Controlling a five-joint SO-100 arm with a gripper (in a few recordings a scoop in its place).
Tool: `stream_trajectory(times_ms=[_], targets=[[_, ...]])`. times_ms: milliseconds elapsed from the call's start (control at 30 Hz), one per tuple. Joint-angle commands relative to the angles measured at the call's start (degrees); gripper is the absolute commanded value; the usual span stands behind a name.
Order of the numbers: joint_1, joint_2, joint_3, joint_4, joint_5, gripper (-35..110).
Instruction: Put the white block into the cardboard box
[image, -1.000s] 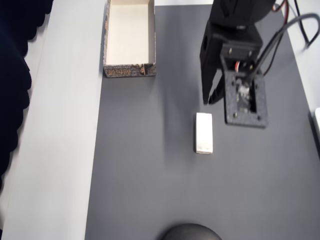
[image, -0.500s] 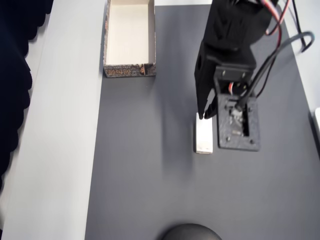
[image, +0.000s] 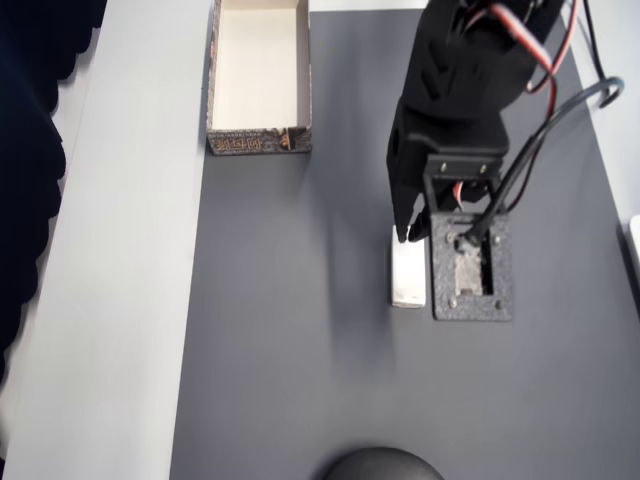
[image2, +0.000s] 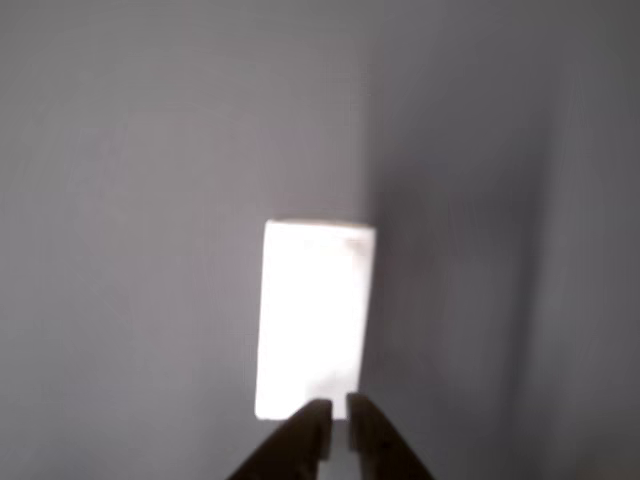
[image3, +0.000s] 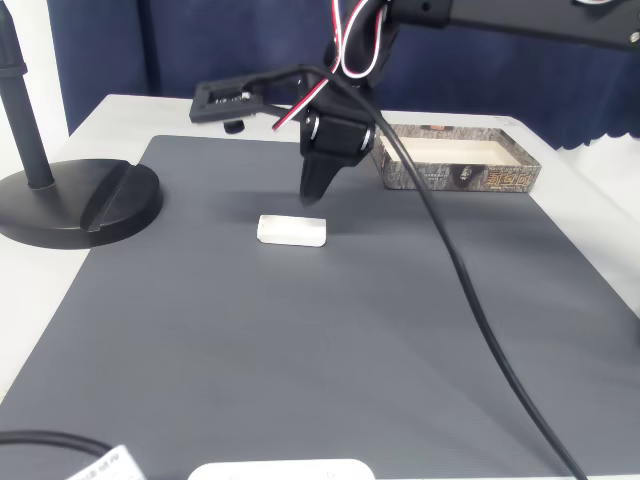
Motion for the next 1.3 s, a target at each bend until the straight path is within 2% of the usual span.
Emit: stream_trajectory(times_ms=[0, 600, 833, 1267], targets=[[-0.88, -0.62, -10.2, 4.13, 0.44, -2], [-1.49, -14.59, -35.77, 13.01, 2.9, -1], [-1.58, -14.85, -35.42, 13.1, 10.81, 4], [-1.58, -13.54, -33.05, 13.1, 9.76, -1]])
